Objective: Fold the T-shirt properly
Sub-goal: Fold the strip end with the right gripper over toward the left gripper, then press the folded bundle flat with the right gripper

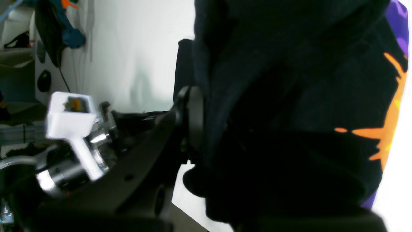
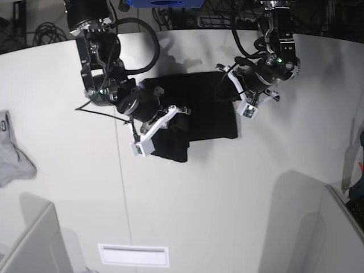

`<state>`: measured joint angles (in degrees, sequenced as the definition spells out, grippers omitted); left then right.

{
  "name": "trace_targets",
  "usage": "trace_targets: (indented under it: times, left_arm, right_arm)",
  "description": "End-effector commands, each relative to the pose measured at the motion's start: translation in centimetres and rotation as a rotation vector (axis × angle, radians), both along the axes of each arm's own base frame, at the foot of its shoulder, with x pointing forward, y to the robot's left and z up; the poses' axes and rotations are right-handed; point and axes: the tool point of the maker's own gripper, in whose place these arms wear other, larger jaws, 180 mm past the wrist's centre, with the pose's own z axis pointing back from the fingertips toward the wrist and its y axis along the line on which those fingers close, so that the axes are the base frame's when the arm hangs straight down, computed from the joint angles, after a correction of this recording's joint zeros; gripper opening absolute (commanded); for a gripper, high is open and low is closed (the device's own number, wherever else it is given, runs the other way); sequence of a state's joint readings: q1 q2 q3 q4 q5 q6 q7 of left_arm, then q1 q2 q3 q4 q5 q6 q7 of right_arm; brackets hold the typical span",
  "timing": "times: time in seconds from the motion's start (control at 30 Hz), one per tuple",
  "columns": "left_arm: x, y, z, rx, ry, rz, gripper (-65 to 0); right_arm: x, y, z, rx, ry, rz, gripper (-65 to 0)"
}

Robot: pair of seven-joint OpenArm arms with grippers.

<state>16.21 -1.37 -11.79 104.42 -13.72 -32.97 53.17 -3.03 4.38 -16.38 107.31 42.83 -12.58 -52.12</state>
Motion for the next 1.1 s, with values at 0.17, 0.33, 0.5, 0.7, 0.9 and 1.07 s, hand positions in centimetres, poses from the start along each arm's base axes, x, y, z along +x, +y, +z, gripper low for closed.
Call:
trace_targets:
  times: [0.17, 0.33, 0.5, 0.7, 0.9, 1.07]
  left_arm:
    - [0.6, 2.2, 2.8, 0.033, -0.093, 0.044, -65.0]
    - [-1.9, 2.7, 2.3, 0.060, -0.054, 0.028, -65.0]
    - [-5.6, 7.3, 1.6, 0.060, 0.014, 0.167, -65.0]
    - [-8.2, 12.6, 3.9, -0.067, -0.019, 0.376, -65.0]
    - [-8.9, 15.9, 5.3, -0.036, -0.052, 0.453, -65.0]
    - [-9.1, 16.0, 5.3, -0.036, -0.051, 0.459, -65.0]
  right_arm:
    - [0.2, 0.5, -0.1, 0.017, -0.001, 0.001, -65.0]
    - [-0.3, 0.8, 1.1, 0.038, -0.028, 0.006, -65.0]
    - [-0.4, 1.1, 1.2, 0.045, -0.027, 0.004, -65.0]
    - [0.4, 0.9, 0.4, 0.028, -0.009, -0.002, -65.0]
    - [0.1, 2.4, 0.8, 0.062, -0.003, 0.017, -65.0]
    - [-0.9, 4.0, 0.8, 0.059, -0.002, 0.069, -65.0]
